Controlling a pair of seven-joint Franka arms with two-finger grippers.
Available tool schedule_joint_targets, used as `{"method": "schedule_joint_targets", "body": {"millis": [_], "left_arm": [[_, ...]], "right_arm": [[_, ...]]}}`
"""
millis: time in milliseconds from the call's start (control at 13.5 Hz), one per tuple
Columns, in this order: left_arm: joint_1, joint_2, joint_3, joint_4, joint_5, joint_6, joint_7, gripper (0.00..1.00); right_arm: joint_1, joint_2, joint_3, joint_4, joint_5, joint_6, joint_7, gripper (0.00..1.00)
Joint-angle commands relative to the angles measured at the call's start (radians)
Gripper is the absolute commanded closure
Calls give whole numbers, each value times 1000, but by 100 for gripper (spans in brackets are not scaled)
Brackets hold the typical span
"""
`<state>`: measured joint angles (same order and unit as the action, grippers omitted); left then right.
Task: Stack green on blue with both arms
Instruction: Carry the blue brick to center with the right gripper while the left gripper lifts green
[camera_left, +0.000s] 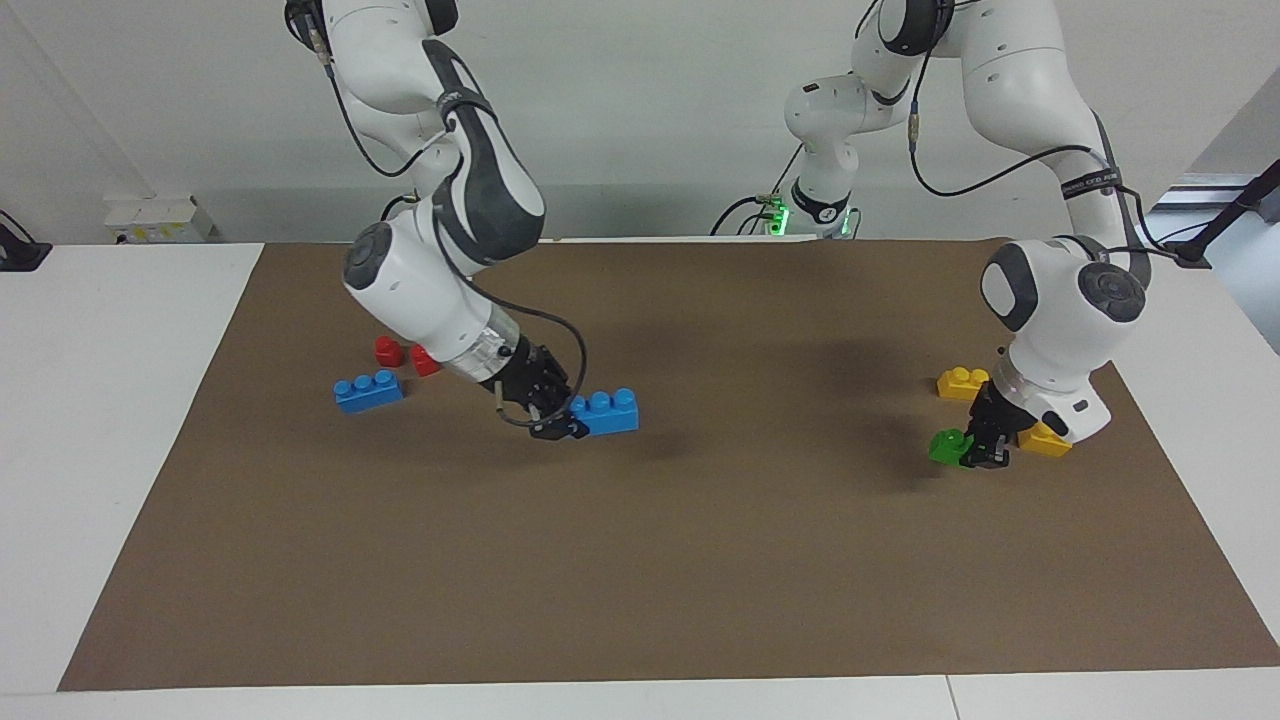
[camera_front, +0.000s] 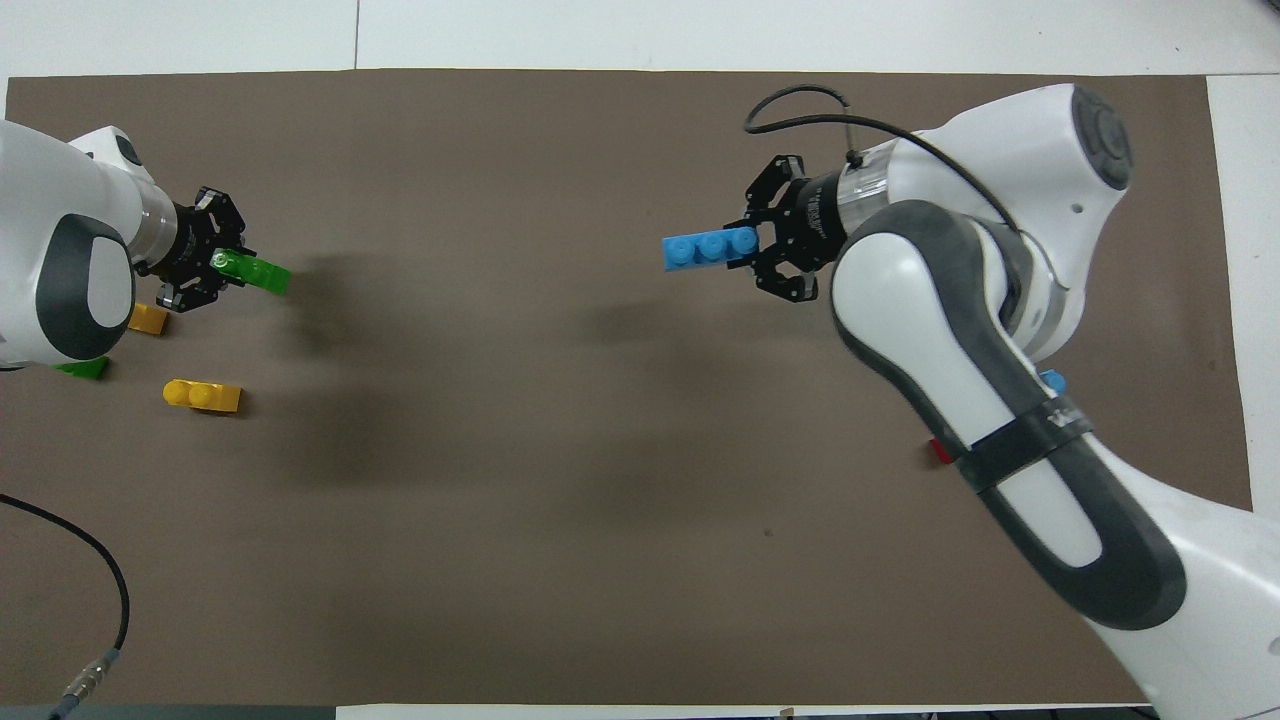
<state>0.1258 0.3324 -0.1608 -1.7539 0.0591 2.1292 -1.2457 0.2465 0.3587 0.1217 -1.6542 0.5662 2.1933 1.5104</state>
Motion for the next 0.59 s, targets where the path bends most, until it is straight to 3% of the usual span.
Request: {"method": "schedule_joint_targets", "body": {"millis": [0,222,519], "left_arm": [[-66,-94,9,-12,13,-121,-107,100],[-120,-165,7,-19,10,-181,-274,100],[-205,-210,6,-22,4,-252,-414,100]], "right_arm": [[109,-14,-5,-47,9,98,156,100],[184,8,-4,-114,7,224,226,100],[220,31,-4,-174,21,286,229,100]]}}
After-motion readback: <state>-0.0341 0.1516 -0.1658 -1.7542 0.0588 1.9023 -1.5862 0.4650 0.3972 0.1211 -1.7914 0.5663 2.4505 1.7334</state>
